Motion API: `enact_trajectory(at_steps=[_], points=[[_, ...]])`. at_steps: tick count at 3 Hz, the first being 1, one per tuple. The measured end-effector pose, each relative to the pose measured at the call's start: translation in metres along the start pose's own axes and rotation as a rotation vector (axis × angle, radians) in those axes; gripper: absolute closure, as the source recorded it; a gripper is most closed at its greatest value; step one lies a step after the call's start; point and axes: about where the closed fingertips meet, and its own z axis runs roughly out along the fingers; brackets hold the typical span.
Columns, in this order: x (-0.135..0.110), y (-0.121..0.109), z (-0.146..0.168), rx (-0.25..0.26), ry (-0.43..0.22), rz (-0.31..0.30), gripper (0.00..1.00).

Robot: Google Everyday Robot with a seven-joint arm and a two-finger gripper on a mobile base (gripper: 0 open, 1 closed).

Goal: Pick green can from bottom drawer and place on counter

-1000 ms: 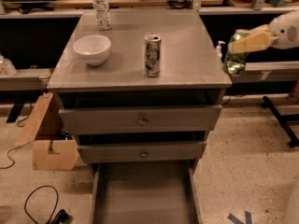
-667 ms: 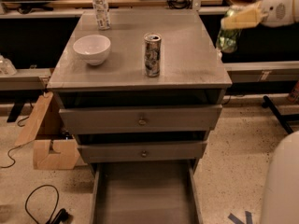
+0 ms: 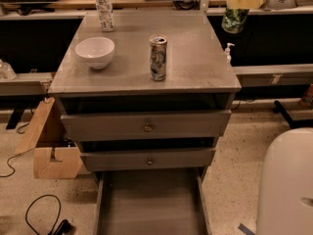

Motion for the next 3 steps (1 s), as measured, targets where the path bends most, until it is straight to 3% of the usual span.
enact_trajectory(at_steps=[1,2,3], points=[[-0.002,-0.012,0.035,0.055,0.002,0.033,1.0],[0.003,-0.018,0.089,0.094,0.022,0.09,1.0],[0.019,-0.02,0.151,0.144,0.085,0.157,1.0]])
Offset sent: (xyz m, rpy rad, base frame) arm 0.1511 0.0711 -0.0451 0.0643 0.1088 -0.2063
